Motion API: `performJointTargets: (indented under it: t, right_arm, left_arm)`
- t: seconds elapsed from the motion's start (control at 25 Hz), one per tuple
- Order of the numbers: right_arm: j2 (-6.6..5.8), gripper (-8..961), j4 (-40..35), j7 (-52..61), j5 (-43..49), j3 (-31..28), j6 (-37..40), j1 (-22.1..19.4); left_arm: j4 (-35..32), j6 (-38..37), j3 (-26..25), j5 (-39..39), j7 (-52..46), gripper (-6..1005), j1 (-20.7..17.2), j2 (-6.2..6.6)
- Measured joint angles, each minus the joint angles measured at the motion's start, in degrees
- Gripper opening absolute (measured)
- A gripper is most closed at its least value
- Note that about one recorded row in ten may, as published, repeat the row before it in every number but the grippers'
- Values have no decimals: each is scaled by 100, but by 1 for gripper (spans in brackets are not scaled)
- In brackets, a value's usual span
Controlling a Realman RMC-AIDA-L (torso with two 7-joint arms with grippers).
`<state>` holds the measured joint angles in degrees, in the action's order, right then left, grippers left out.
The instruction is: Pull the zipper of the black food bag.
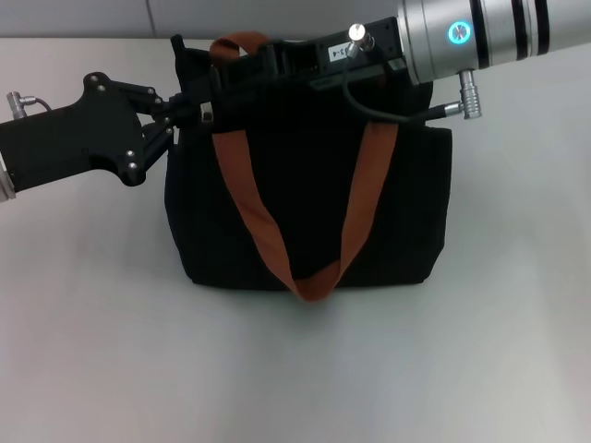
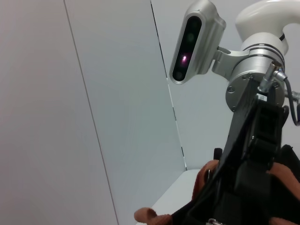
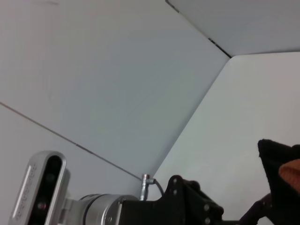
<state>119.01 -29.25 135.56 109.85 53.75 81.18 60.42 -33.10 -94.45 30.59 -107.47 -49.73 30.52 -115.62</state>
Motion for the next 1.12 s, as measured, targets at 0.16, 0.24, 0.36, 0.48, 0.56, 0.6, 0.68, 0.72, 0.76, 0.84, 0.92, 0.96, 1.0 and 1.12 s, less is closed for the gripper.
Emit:
performJointTargets:
  t: [0.16, 0.24, 0.36, 0.48, 0.56, 0.6, 0.68, 0.72, 0.76, 0.84, 0.92, 0.96, 1.0, 1.12]
  right_arm:
    - [18, 527, 21, 2, -12, 83, -131, 17]
    - [28, 530, 22, 3, -22, 116, -177, 21]
    - [42, 506, 24, 4, -25, 126, -204, 44]
    - [45, 482, 25, 5, -31, 126, -205, 45]
    - [46, 466, 25, 5, -35, 126, -205, 39]
    - [45, 458, 25, 5, -38, 126, -205, 31]
    - [46, 442, 25, 5, -40, 126, -206, 10]
    - [45, 434, 25, 5, -42, 126, -205, -5]
    - [45, 426, 25, 5, -42, 126, -205, -5]
    - [41, 410, 25, 5, -42, 127, -198, -15]
    - [40, 394, 23, -17, -42, 127, -187, -35]
    - [39, 386, 20, -19, -42, 127, -186, -42]
    - [39, 378, 20, -19, -42, 127, -186, -42]
    - [38, 354, 8, -25, -42, 127, -187, -60]
  left_arm:
    - [-13, -67, 5, -9, -49, 31, 15, -4]
    - [-19, -98, 48, -22, -83, 31, 43, -4]
    - [-65, -112, 92, -30, -150, 31, 114, -15]
    - [-141, -115, 95, -46, -207, 31, 158, -47]
    - [-184, -119, 96, -47, -219, 31, 163, -63]
    - [-190, -121, 96, -46, -222, 31, 163, -67]
    - [-192, -127, 97, -42, -227, 31, 164, -68]
    - [-196, -132, 97, -31, -230, 31, 158, -68]
    - [-196, -132, 97, -31, -230, 31, 158, -68]
    - [-215, -139, 97, -27, -230, 31, 135, -68]
    - [-240, -162, 97, -21, -230, 31, 96, -67]
    - [-240, -162, 97, -21, -230, 31, 96, -67]
    - [-242, -182, 97, -21, -230, 31, 79, -65]
    - [-242, -243, 97, -25, -208, 31, 43, -56]
